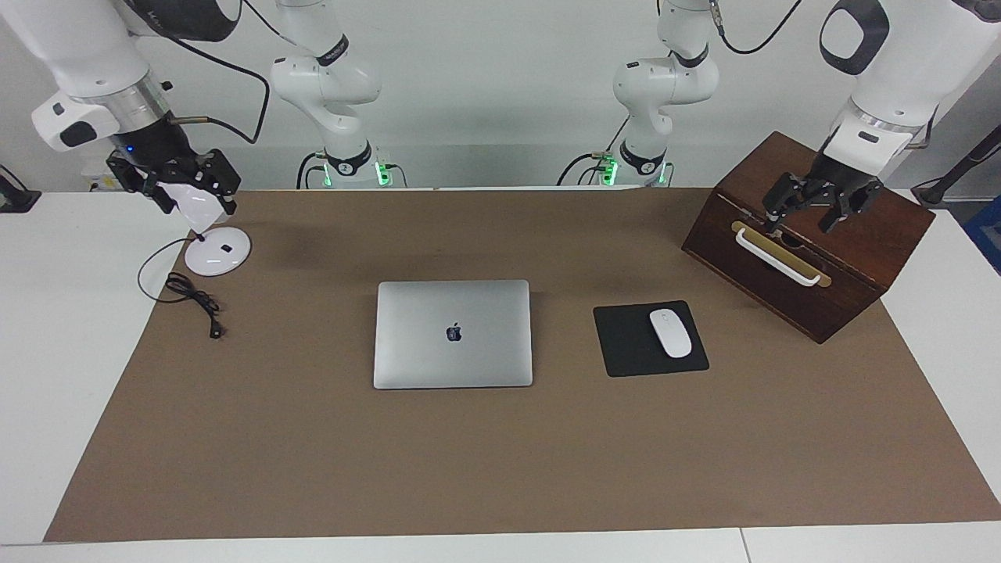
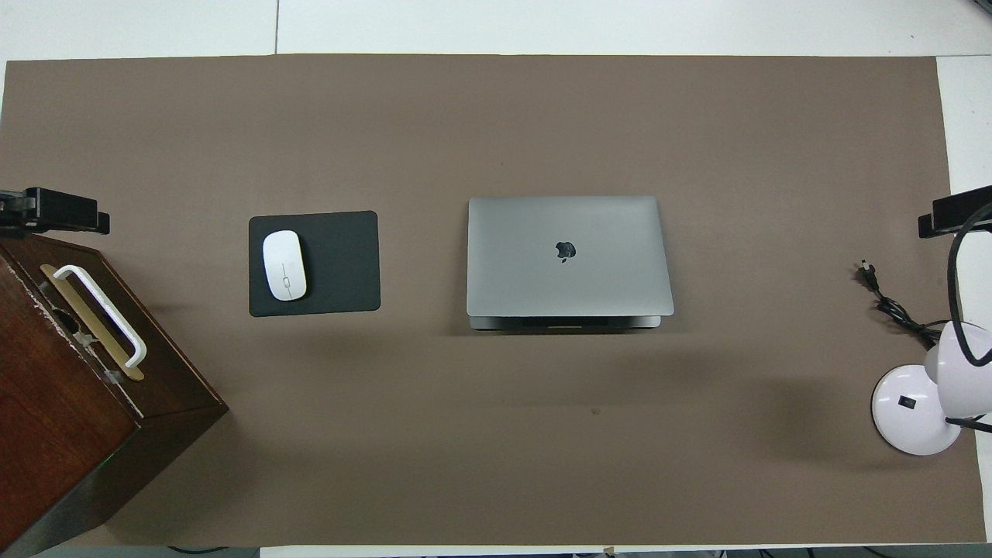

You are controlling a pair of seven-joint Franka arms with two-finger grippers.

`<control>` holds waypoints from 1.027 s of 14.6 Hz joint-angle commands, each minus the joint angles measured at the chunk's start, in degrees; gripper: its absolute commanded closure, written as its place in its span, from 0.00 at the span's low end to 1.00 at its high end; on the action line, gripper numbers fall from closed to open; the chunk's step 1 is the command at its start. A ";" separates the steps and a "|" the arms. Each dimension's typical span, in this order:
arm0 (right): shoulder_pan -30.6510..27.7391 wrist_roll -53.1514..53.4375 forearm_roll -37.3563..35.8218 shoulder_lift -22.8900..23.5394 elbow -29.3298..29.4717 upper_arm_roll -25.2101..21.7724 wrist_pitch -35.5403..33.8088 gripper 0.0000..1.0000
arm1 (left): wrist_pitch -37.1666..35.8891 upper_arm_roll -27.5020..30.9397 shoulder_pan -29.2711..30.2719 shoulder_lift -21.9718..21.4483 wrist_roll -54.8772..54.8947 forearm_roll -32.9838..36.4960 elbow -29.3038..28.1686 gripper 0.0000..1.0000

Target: Close laptop with both arms

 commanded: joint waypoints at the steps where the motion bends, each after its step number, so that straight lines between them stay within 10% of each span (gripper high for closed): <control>1: -0.21 -1.22 -2.36 -1.47 -1.35 0.23 -0.97 0.00 | -4.67 0.10 0.04 0.60 -0.73 1.60 1.60 0.00; 15: -0.30 -1.83 -3.77 -1.82 -1.00 0.40 -0.62 0.00 | -4.43 0.01 0.22 0.60 -0.73 3.53 1.60 0.00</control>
